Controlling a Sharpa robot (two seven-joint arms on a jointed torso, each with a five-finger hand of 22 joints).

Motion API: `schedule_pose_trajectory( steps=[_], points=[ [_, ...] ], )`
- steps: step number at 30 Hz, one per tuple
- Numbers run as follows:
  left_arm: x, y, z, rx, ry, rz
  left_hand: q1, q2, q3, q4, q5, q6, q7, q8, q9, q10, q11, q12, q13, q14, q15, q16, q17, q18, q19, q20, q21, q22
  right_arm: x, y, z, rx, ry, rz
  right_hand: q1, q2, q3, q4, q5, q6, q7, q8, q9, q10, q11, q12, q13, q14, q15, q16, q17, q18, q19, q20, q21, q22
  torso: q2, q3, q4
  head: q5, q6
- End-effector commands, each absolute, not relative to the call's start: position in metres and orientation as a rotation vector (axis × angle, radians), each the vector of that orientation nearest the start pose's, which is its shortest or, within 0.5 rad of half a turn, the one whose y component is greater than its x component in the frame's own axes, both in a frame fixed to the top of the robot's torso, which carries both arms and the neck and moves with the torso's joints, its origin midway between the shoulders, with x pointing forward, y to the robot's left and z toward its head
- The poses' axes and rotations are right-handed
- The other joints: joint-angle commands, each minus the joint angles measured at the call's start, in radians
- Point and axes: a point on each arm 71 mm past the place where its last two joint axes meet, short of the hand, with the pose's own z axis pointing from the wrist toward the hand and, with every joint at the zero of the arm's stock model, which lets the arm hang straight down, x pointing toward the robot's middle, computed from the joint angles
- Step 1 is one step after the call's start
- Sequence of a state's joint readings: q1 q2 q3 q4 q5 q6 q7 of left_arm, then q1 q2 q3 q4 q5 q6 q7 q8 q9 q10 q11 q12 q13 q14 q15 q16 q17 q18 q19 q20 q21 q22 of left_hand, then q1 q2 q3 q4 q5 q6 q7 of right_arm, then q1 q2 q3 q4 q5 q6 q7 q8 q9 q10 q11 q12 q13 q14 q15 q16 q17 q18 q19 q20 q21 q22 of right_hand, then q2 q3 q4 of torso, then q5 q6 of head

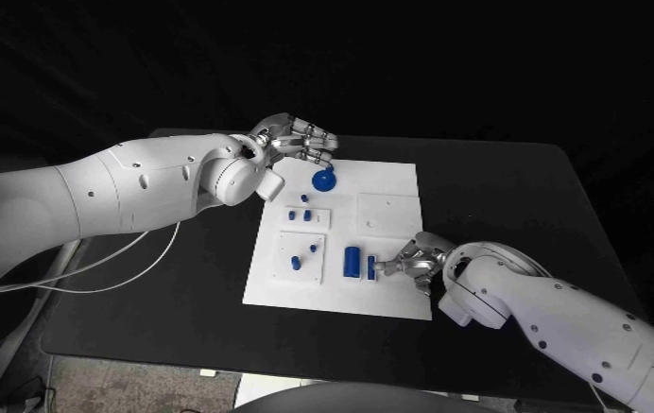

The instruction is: Assemble the parts on the task board

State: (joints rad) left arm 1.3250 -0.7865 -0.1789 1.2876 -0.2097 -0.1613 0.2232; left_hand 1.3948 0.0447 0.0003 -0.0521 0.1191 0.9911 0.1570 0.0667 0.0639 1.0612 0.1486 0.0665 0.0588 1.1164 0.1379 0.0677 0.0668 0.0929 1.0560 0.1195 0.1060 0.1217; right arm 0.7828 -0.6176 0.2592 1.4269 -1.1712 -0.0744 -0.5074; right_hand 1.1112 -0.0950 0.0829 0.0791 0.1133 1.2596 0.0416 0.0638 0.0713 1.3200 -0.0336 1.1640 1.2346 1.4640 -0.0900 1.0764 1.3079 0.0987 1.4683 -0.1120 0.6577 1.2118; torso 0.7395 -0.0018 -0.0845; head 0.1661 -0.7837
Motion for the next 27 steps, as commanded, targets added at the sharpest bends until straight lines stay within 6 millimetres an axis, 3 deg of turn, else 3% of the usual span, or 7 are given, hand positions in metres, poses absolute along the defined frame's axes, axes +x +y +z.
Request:
schedule_pose_trajectory(
  steps=[1,9,11,15,20,23,27],
  points=[
    [0.534,0.246,-0.182,-0.885,1.654,-1.301,0.0,-0.008,0.001,0.005,-0.004,-0.006,0.0,-0.002,-0.001,-0.006,0.002,-0.003,-0.001,-0.005,0.0,-0.006,0.0,0.0,0.007,0.002,0.006,-0.001,0.444,-0.14,-0.308,0.534,2.186,0.8,0.011,-0.002,-0.008,0.012,0.006,-0.022,0.005,0.0,0.002,-0.007,0.003,0.0,0.001,0.015,0.005,-0.008,0.065,0.021,0.045,0.007,-0.008,-0.002,-0.006,-0.0012,-0.0067,0.001,0.021],
    [0.544,0.254,-0.179,-0.904,1.539,-1.292,0.005,-0.004,0.007,0.001,-0.001,0.014,-0.006,-0.001,-0.001,0.011,-0.004,-0.003,-0.001,0.005,-0.005,-0.006,0.0,-0.001,0.01,-0.002,0.01,-0.001,0.472,-0.17,-0.278,0.674,1.915,1.022,0.014,0.057,-0.054,-0.068,0.044,-0.056,0.016,0.0,0.003,-0.017,0.012,-0.009,-0.01,0.008,0.011,-0.036,0.05,0.028,0.04,0.014,-0.048,-0.015,-0.031,-0.0061,-0.0214,0.0,0.045],
    [0.547,0.257,-0.181,-0.922,1.508,-1.292,0.005,-0.001,0.01,0.0,-0.001,0.025,-0.01,-0.001,-0.001,0.019,-0.008,-0.004,-0.001,0.01,-0.007,-0.006,0.0,-0.002,0.012,-0.004,0.011,0.0,0.482,-0.18,-0.272,0.693,1.837,1.063,0.02,0.079,-0.066,-0.098,0.045,-0.067,0.017,0.0,0.002,-0.057,0.013,-0.076,-0.066,-0.019,0.017,-0.153,-0.014,0.04,0.019,0.02,-0.209,-0.092,-0.039,-0.0089,-0.0237,-0.002,0.049],
    [0.551,0.261,-0.183,-0.951,1.459,-1.291,0.006,0.005,0.014,0.0,0.0,0.039,-0.015,-0.001,-0.001,0.032,-0.012,-0.004,-0.001,0.02,-0.011,-0.006,0.0,-0.005,0.011,-0.007,0.012,0.0,0.502,-0.204,-0.265,0.753,1.708,1.112,0.041,0.112,-0.076,-0.16,0.061,-0.086,0.022,0.0,0.001,-0.18,0.027,-0.27,-0.237,-0.101,0.027,-0.387,-0.169,0.018,-0.016,0.033,-0.338,-0.192,-0.059,-0.0149,-0.0311,-0.001,0.056],
    [0.555,0.265,-0.184,-0.973,1.428,-1.293,0.006,0.009,0.019,-0.001,0.001,0.046,-0.019,-0.001,-0.001,0.041,-0.016,-0.005,-0.001,0.019,-0.014,-0.007,-0.001,-0.008,0.009,-0.009,0.013,0.001,0.523,-0.233,-0.263,0.841,1.597,1.135,0.046,0.145,-0.083,-0.223,0.072,-0.123,0.041,0.0,-0.002,-0.207,0.037,-0.368,-0.402,-0.136,0.042,-0.486,-0.357,0.001,0.004,0.047,-0.512,-0.399,-0.073,-0.0155,-0.0371,-0.004,0.07],
    [0.559,0.267,-0.185,-0.994,1.41,-1.295,0.007,0.01,0.022,-0.002,0.001,0.048,-0.019,-0.002,-0.001,0.042,-0.017,-0.006,-0.001,0.015,-0.015,-0.007,-0.001,-0.009,0.007,-0.009,0.012,0.001,0.534,-0.25,-0.261,0.902,1.533,1.153,0.054,0.165,-0.077,-0.257,0.086,-0.15,0.058,-0.002,-0.001,-0.197,0.06,-0.59,-0.666,-0.173,0.081,-0.699,-0.588,0.0,-0.086,0.091,-0.594,-0.63,-0.082,-0.0125,-0.0408,-0.009,0.076],
    [0.564,0.269,-0.187,-1.017,1.391,-1.293,0.005,0.008,0.024,-0.003,0.0,0.04,-0.022,-0.003,-0.001,0.033,-0.017,-0.006,-0.001,0.0,-0.012,-0.007,-0.002,-0.011,0.0,-0.007,0.01,0.0,0.544,-0.265,-0.258,0.964,1.474,1.192,0.041,0.175,-0.065,-0.274,0.095,-0.207,0.088,-0.002,-0.008,-0.237,0.12,-0.881,-0.975,-0.279,0.154,-0.898,-0.806,-0.011,-0.29,0.162,-0.597,-0.856,-0.09,-0.0096,-0.0434,-0.01,0.09]
  ],
)
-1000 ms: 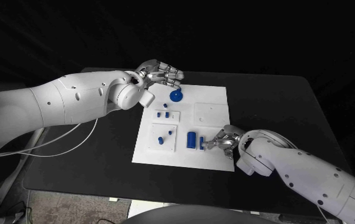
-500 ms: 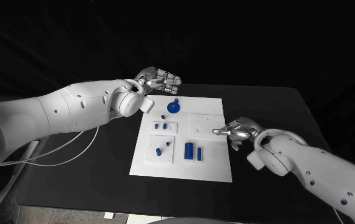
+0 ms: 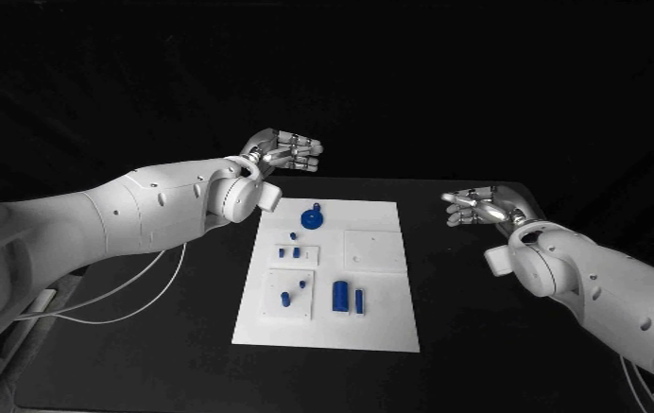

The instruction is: Assemble the parts on the task board

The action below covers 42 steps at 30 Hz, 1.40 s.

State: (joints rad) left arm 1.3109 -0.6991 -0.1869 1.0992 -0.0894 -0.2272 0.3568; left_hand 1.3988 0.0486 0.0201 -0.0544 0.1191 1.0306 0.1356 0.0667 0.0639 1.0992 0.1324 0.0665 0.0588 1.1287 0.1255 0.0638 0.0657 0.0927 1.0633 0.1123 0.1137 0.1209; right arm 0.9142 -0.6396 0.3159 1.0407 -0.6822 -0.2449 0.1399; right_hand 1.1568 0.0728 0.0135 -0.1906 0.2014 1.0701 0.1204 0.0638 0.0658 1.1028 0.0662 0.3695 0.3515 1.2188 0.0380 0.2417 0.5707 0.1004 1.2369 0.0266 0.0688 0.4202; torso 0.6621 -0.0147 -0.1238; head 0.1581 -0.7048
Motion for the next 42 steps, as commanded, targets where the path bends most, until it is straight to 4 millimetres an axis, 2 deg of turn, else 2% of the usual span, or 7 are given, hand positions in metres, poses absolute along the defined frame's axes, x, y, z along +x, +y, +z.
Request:
schedule_pose_trajectory(
  steps=[1,8,10,11,12,19,42],
  points=[
    [0.565,0.27,-0.188,-1.024,1.386,-1.292,0.0,0.002,0.004,-0.001,0.0,-0.008,-0.002,-0.004,-0.002,-0.015,-0.001,-0.007,-0.001,-0.02,0.001,-0.004,-0.001,-0.012,-0.011,0.003,0.0,0.0,0.546,-0.269,-0.257,0.979,1.461,1.204,-0.005,0.013,0.015,-0.02,0.009,-0.023,0.002,0.006,0.002,0.066,0.037,-0.217,-0.302,0.02,0.038,-0.159,-0.239,0.017,-0.089,0.058,0.007,-0.201,-0.014,0.0048,-0.0044,-0.002,0.014],
    [0.571,0.275,-0.192,-1.063,1.349,-1.282,-0.002,0.0,0.002,-0.003,0.001,-0.03,-0.006,-0.003,-0.002,-0.043,0.0,-0.008,-0.001,-0.051,0.004,-0.004,-0.003,-0.008,-0.028,0.016,-0.015,-0.01,0.554,-0.282,-0.254,1.032,1.4,1.251,-0.014,0.021,-0.008,-0.008,0.017,-0.052,0.013,-0.002,-0.004,-0.027,0.071,-0.307,-0.293,-0.095,0.087,-0.18,-0.51,0.033,-0.211,0.129,0.0,-0.355,-0.015,0.0144,-0.0074,-0.003,0.029],
    [0.57,0.274,-0.194,-1.033,1.398,-1.252,-0.427,-0.049,-0.02,0.054,-0.119,-1.031,-0.136,-0.067,-0.064,-0.365,-0.132,-0.066,-0.059,-0.379,-0.125,-0.064,-0.066,-0.093,-0.345,-0.112,-0.114,-0.121,0.553,-0.284,-0.258,1.015,1.446,1.138,-0.405,-0.073,-0.013,0.191,-0.201,-1.07,-0.12,-0.064,-0.066,-1.103,-0.066,-0.37,-0.352,-0.494,-0.038,-0.242,-0.571,-0.1,-1.237,-0.027,-0.069,-0.42,-0.014,0.0088,-0.0049,-0.001,0.025],
    [0.569,0.274,-0.194,-1.034,1.397,-1.253,-0.456,-0.049,-0.02,0.054,-0.119,-1.031,-0.136,-0.067,-0.064,-0.388,-0.132,-0.066,-0.059,-0.403,-0.125,-0.064,-0.066,-0.093,-1.063,-0.112,-0.114,-0.121,0.553,-0.284,-0.258,1.015,1.444,1.139,-1.157,-0.073,-0.013,0.191,-0.201,-1.07,-0.12,-0.064,-0.066,-1.103,-0.066,-0.37,-0.352,-1.219,-0.038,-0.242,-0.571,-0.1,-1.237,-0.027,-0.069,-0.42,-0.015,0.0089,-0.0037,-0.003,0.025],
    [0.569,0.273,-0.195,-1.036,1.396,-1.253,-0.489,-0.049,-0.02,0.054,-0.119,-1.031,-0.136,-0.067,-0.064,-1.099,-0.132,-0.066,-0.059,-0.428,-0.125,-0.064,-0.066,-0.093,-1.063,-0.112,-0.114,-0.121,0.552,-0.283,-0.257,1.016,1.44,1.142,-1.157,-0.073,-0.013,0.191,-0.201,-1.07,-0.12,-0.064,-0.066,-1.103,-0.066,-0.37,-0.352,-1.219,-0.038,-0.242,-0.571,-0.1,-1.237,-0.027,-0.069,-0.42,-0.017,0.009,-0.0016,-0.005,0.027],
    [0.551,0.255,-0.207,-1.072,1.361,-1.257,-1.399,-0.049,-0.02,0.054,-0.119,-1.031,-0.136,-0.067,-0.064,-1.099,-0.132,-0.066,-0.059,-1.129,-0.125,-0.064,-0.066,-0.093,-1.063,-0.112,-0.114,-0.121,0.545,-0.264,-0.245,1.026,1.373,1.189,-1.157,-0.073,-0.013,0.191,-0.201,-1.07,-0.12,-0.064,-0.066,-1.103,-0.066,-0.37,-0.352,-1.219,-0.038,-0.242,-0.571,-0.1,-1.237,-0.027,-0.069,-0.42,-0.05,0.0109,0.0399,-0.056,0.052],
    [0.462,0.192,-0.224,-1.209,1.218,-1.229,-1.399,-0.049,-0.02,0.054,-0.119,-1.031,-0.136,-0.067,-0.064,-1.099,-0.132,-0.066,-0.059,-1.129,-0.125,-0.064,-0.066,-0.093,-1.063,-0.112,-0.114,-0.121,0.462,-0.192,-0.224,1.209,1.218,1.229,-1.157,-0.073,-0.013,0.191,-0.201,-1.07,-0.12,-0.064,-0.066,-1.103,-0.066,-0.37,-0.352,-1.219,-0.038,-0.242,-0.571,-0.1,-1.237,-0.027,-0.069,-0.42,-0.118,0.0147,0.1238,-0.158,0.105]
  ],
)
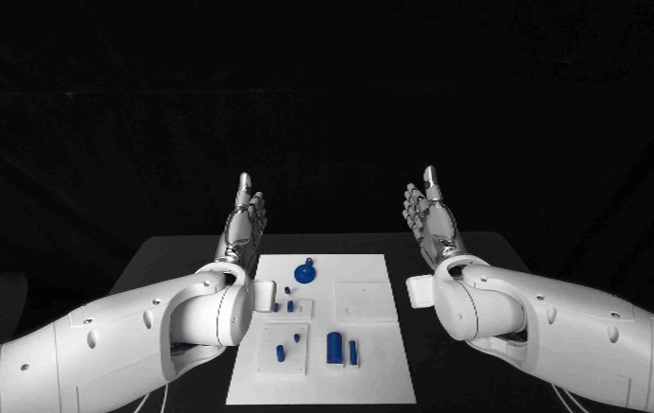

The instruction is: Assemble the parts on the task board

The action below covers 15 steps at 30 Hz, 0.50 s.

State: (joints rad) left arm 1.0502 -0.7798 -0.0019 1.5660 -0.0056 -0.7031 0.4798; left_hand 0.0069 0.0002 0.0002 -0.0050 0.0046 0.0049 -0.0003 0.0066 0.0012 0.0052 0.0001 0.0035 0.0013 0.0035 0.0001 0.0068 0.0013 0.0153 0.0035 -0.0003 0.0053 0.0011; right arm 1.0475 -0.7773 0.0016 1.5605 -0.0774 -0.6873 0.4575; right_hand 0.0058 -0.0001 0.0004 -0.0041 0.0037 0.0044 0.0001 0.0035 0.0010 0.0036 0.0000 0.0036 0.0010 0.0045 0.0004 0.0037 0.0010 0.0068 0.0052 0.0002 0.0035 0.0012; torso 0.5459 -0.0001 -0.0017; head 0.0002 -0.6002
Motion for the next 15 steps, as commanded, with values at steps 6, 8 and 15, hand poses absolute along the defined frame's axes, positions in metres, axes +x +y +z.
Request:
schedule_pose_trajectory(
  steps=[6,8,15],
  points=[
    [0.4618,0.1924,-0.2242,-1.209,1.218,-1.229,-0.007,0.0,0.0,0.005,-0.005,-0.005,0.0,-0.007,-0.001,-0.005,0.0,-0.004,-0.001,-0.003,0.0,-0.007,-0.001,-0.015,-0.003,0.0,-0.005,-0.001,0.4618,-0.1924,-0.2242,1.209,1.218,1.229,-0.006,0.0,0.0,0.004,-0.004,-0.004,0.0,-0.003,-0.001,-0.004,0.0,-0.004,-0.001,-0.005,0.0,-0.004,-0.001,-0.007,-0.005,0.0,-0.003,-0.001,-0.002,0.0001,0.0017,0.0,0.0],
    [0.4618,0.1924,-0.2242,-1.209,1.218,-1.229,-0.007,0.0,0.0,0.005,-0.005,-0.005,0.0,-0.007,-0.001,-0.005,0.0,-0.004,-0.001,-0.003,0.0,-0.007,-0.001,-0.015,-0.003,0.0,-0.005,-0.001,0.4618,-0.1924,-0.2242,1.209,1.218,1.229,-0.006,0.0,0.0,0.004,-0.004,-0.004,0.0,-0.003,-0.001,-0.004,0.0,-0.004,-0.001,-0.005,0.0,-0.004,-0.001,-0.007,-0.005,0.0,-0.003,-0.001,-0.002,0.0001,0.0017,0.0,0.0],
    [0.4618,0.1924,-0.2242,-1.209,1.218,-1.229,-0.007,0.0,0.0,0.005,-0.005,-0.005,0.0,-0.007,-0.001,-0.005,0.0,-0.004,-0.001,-0.003,0.0,-0.007,-0.001,-0.015,-0.003,0.0,-0.005,-0.001,0.4618,-0.1924,-0.2242,1.209,1.218,1.229,-0.006,0.0,0.0,0.004,-0.004,-0.004,0.0,-0.003,-0.001,-0.004,0.0,-0.004,-0.001,-0.005,0.0,-0.004,-0.001,-0.007,-0.005,0.0,-0.003,-0.001,-0.002,0.0001,0.0017,0.0,0.0]
  ],
)
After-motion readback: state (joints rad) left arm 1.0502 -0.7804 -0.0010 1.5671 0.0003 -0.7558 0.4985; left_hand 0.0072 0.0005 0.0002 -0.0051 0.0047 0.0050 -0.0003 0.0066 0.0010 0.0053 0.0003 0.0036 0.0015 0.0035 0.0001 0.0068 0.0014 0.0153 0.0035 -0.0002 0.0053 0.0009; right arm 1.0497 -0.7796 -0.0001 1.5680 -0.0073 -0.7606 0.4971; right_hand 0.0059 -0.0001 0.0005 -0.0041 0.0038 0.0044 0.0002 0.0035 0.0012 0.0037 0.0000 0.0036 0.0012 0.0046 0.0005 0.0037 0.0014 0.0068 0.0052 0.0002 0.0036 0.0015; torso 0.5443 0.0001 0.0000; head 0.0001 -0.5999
